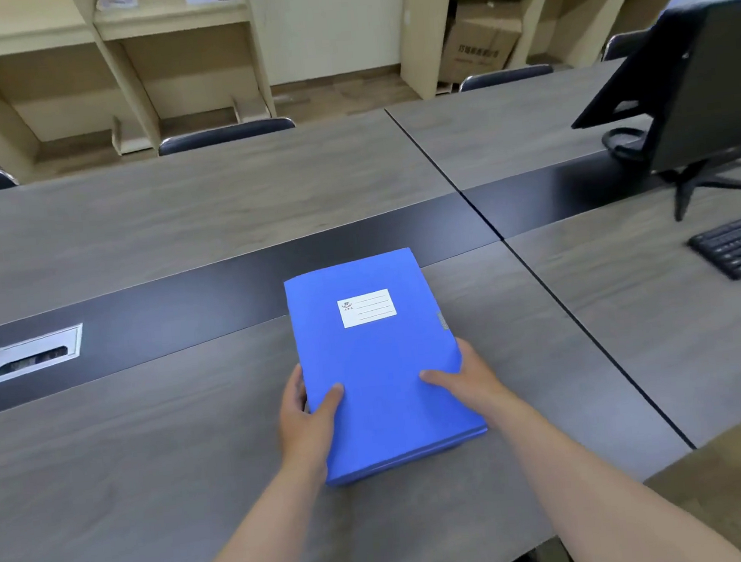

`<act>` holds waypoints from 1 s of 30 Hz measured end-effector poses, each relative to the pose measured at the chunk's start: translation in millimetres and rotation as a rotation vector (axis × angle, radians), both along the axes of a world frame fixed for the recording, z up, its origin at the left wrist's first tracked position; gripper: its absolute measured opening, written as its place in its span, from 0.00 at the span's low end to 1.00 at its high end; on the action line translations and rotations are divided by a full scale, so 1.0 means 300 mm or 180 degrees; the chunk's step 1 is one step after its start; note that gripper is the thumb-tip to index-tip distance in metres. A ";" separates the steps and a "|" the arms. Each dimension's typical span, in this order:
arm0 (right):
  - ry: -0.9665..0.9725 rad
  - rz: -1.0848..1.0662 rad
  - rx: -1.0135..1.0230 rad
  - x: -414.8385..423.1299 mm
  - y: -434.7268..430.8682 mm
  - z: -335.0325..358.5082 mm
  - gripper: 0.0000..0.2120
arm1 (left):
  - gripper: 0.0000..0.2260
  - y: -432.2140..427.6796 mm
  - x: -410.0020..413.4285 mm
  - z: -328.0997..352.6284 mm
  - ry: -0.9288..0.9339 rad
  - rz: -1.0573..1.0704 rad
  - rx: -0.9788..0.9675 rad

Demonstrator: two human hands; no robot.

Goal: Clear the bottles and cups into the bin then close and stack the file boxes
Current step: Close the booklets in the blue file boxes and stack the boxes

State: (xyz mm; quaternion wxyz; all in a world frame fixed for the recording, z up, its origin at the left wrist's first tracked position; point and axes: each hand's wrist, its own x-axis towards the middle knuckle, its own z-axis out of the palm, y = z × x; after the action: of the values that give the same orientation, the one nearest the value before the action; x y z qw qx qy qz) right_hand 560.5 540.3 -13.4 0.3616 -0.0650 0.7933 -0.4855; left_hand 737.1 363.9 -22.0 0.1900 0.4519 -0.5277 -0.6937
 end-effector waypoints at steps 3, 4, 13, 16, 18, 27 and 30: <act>0.0067 0.0014 -0.0046 -0.166 0.129 0.040 0.30 | 0.23 0.139 -0.167 0.012 0.0102 0.0015 0.0016; 0.0073 0.0017 -0.0032 -0.232 0.183 0.053 0.30 | 0.24 0.194 -0.238 0.013 0.0118 0.0015 0.0007; 0.0026 0.0109 -0.0004 -0.654 0.430 0.037 0.27 | 0.23 0.451 -0.655 0.005 0.0067 0.0011 0.0026; -0.0013 0.0146 -0.0006 -0.728 0.449 -0.013 0.30 | 0.23 0.462 -0.721 -0.022 -0.0046 0.0016 0.0039; -0.0084 0.0179 0.0036 -0.751 0.451 -0.047 0.32 | 0.23 0.467 -0.742 -0.051 -0.0135 0.0001 0.0012; -0.0107 0.0239 0.0063 -0.806 0.450 -0.129 0.36 | 0.26 0.477 -0.768 -0.113 -0.0261 0.0091 -0.0081; -0.0132 0.0361 -0.0007 -0.795 0.449 -0.083 0.36 | 0.27 0.468 -0.755 -0.078 -0.0246 -0.0024 0.0028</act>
State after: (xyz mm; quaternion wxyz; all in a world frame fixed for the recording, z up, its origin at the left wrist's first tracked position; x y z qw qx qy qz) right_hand 322.0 675.0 -38.3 0.4049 -0.1001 0.7801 -0.4664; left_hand 510.6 504.3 -45.4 0.1647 0.4773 -0.5333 -0.6787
